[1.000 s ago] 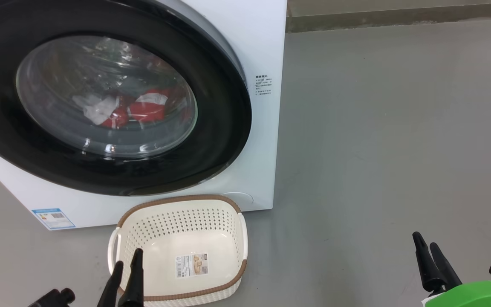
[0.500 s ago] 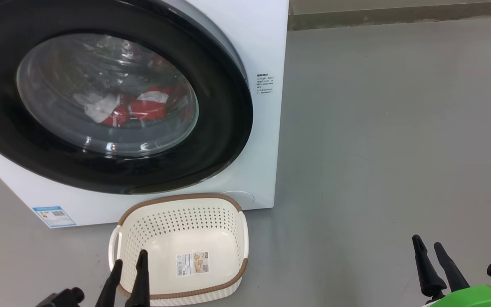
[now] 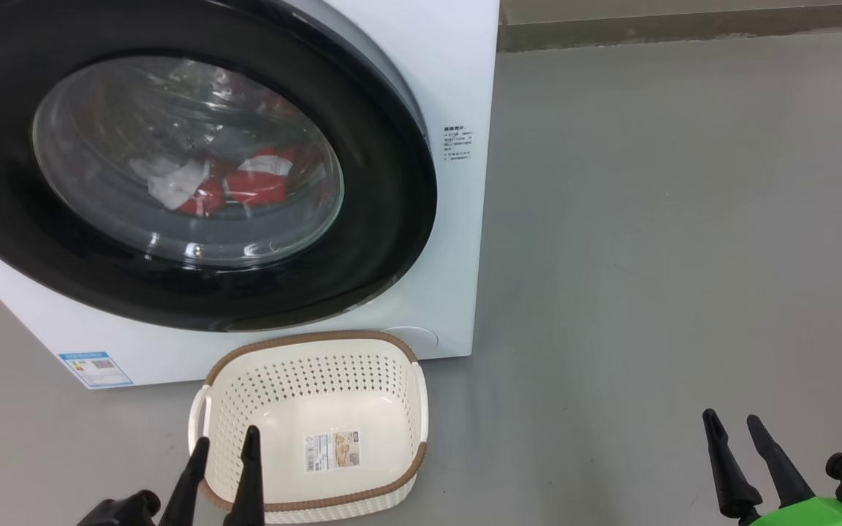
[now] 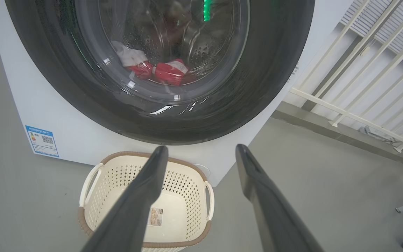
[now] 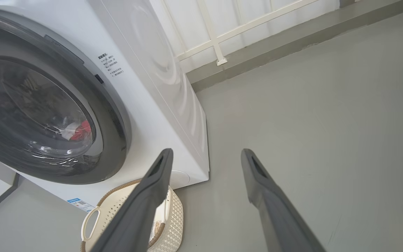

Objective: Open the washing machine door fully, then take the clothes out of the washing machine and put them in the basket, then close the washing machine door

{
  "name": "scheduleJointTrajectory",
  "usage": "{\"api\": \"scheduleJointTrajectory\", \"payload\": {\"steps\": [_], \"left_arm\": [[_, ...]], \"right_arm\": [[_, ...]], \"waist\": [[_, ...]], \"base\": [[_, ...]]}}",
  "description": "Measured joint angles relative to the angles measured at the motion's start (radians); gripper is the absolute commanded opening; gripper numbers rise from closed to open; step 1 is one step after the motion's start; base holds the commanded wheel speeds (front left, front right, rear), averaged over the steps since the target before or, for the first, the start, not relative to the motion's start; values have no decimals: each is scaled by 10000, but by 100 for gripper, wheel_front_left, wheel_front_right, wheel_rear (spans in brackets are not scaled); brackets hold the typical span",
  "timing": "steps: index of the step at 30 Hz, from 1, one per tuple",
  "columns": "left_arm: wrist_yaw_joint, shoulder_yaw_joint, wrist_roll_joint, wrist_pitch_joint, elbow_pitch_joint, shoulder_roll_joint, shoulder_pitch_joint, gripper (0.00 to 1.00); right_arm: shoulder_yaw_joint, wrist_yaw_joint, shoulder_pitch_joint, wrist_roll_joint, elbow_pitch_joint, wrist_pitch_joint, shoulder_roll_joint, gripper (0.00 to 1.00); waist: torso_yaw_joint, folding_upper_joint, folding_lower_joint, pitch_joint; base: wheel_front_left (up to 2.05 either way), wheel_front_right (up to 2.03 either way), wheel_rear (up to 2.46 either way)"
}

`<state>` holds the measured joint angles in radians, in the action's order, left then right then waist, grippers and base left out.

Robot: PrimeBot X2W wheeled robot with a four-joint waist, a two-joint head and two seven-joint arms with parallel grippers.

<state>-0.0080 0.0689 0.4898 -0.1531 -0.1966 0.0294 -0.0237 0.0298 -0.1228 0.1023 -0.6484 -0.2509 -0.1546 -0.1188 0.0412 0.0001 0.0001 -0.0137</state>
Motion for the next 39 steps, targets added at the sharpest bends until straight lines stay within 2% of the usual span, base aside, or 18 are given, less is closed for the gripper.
{"api": "scheduleJointTrajectory", "payload": {"steps": [22, 33, 39], "left_arm": [[690, 10, -2437, -617, -19, 69, -189, 100], [704, 4, -3312, -953, -165, 104, -194, 100], [706, -15, -3371, -963, -178, 107, -219, 100]], "right_arm": [[-144, -2, 234, 2073, 136, -627, -219, 100], [173, -4, 430, 3160, 240, -936, -221, 100], [265, -4, 445, 3338, 278, -951, -123, 100]], "waist": [[88, 0, 0, -19], [109, 0, 0, -86], [88, 0, 0, -81]], "base": [[0, 0, 0], [0, 0, 0], [0, 0, 0]]}}
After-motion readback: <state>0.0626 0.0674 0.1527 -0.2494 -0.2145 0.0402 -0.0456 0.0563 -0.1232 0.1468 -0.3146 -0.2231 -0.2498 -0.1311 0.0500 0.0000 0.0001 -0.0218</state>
